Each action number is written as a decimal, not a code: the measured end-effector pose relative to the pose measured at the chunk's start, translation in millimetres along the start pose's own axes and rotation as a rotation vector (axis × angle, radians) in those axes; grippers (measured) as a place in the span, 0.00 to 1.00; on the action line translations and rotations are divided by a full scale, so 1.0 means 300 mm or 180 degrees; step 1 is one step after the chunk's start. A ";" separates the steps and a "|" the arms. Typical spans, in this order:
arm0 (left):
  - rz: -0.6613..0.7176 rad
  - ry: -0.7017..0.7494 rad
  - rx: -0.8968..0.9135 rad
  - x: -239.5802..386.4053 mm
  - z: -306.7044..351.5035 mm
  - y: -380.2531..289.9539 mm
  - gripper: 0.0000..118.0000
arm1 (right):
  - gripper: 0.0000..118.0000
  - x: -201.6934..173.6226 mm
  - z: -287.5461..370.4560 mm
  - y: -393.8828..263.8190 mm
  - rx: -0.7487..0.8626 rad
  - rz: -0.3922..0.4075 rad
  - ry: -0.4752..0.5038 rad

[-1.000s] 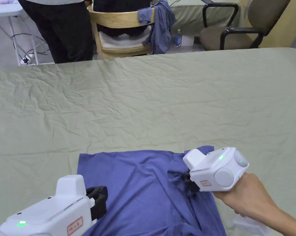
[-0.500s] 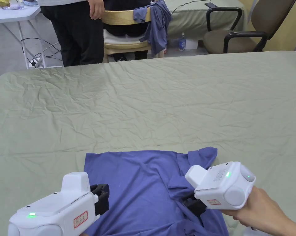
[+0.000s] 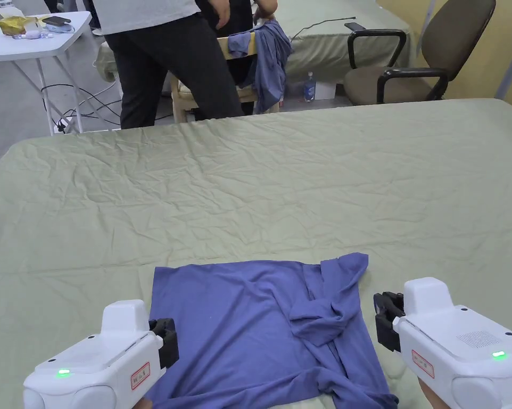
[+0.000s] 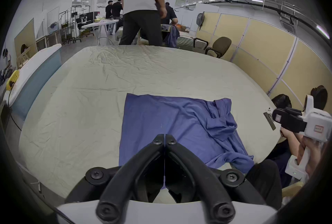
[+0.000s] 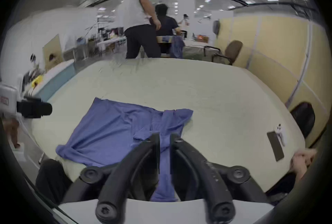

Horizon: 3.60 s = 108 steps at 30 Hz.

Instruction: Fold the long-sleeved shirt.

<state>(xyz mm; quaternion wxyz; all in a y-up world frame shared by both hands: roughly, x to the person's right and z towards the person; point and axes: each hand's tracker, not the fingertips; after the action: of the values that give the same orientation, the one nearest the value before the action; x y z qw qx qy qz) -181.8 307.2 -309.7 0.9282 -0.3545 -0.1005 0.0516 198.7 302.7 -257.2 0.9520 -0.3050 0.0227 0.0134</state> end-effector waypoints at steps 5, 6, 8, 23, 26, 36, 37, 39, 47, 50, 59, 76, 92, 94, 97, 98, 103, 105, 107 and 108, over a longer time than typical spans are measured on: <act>0.0033 0.0016 -0.0022 -0.004 0.011 -0.022 0.00 | 0.01 0.001 0.013 -0.024 -0.0065 -0.0002 -0.0086; 0.0036 0.0029 -0.0036 -0.005 0.009 -0.022 0.00 | 0.01 0.006 0.013 -0.027 -0.0045 -0.0062 0.0004; -0.0006 0.0052 -0.0081 -0.004 -0.004 -0.014 0.00 | 0.01 0.000 0.004 -0.025 -0.0098 0.0014 -0.0038; -0.0431 0.0366 -0.0540 -0.171 -0.559 0.319 0.63 | 0.01 0.052 -0.239 0.028 -0.0499 -0.0136 0.0165; -0.0455 0.0290 -0.0667 -0.208 -0.722 0.345 0.62 | 0.01 0.065 -0.300 0.020 -0.0607 -0.0128 0.0167; -0.0037 0.0322 -0.1167 -0.360 -1.124 0.262 0.56 | 0.01 0.107 -0.425 -0.022 -0.0897 -0.0223 0.0080; -0.0067 0.0277 -0.0994 -0.357 -1.106 0.258 0.56 | 0.01 0.108 -0.425 -0.026 -0.0912 -0.0225 0.0078; -0.0147 0.0331 -0.0997 -0.340 -1.092 0.267 0.53 | 0.01 0.108 -0.427 -0.029 -0.0918 -0.0227 0.0079; -0.0180 0.0259 -0.0941 -0.330 -1.051 0.262 0.10 | 0.01 0.120 -0.451 0.014 -0.0925 -0.0321 0.0139; -0.0154 0.0233 -0.0936 -0.330 -1.052 0.252 0.06 | 0.04 0.141 -0.500 0.098 -0.0915 -0.0272 0.0149; -0.0158 0.0200 -0.1042 -0.321 -1.067 0.253 0.06 | 0.59 0.324 -0.929 0.414 -0.1428 -0.0054 0.0248; -0.0276 0.0312 -0.1052 -0.259 -1.062 0.248 0.06 | 0.15 0.271 -1.210 0.305 -0.2279 -0.0103 0.0305; -0.0226 0.0289 -0.0640 -0.266 -0.822 0.320 0.05 | 0.04 0.242 -0.891 0.417 -0.1203 -0.0170 0.0476; -0.0246 0.0308 -0.0579 -0.272 -0.766 0.320 0.05 | 0.04 0.222 -0.836 0.414 -0.1114 -0.0115 0.0469; -0.0192 0.0298 -0.0498 -0.289 -0.679 0.316 0.04 | 0.03 0.220 -0.753 0.401 -0.1000 -0.0132 0.0442; -0.0188 0.0298 -0.0480 -0.291 -0.657 0.312 0.04 | 0.03 0.222 -0.727 0.396 -0.0933 -0.0168 0.0445; -0.0202 0.0290 -0.0357 -0.282 -0.509 0.262 0.04 | 0.03 0.214 -0.567 0.365 -0.0826 -0.0170 0.0473; -0.0185 0.0292 -0.0351 -0.279 -0.458 0.236 0.04 | 0.03 0.209 -0.506 0.344 -0.0800 -0.0157 0.0500; -0.0172 0.0293 -0.0307 -0.282 -0.394 0.196 0.04 | 0.03 0.200 -0.438 0.306 -0.0789 -0.0100 0.0496; -0.0174 0.0292 -0.0308 -0.279 -0.367 0.178 0.04 | 0.03 0.198 -0.409 0.287 -0.0780 -0.0103 0.0495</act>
<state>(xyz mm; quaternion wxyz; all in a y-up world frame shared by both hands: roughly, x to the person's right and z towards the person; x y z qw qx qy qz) -240.0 261.7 -438.2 0.9147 -0.3981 -0.0699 0.0050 250.2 302.1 -410.0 0.9031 -0.4194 0.0896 -0.0229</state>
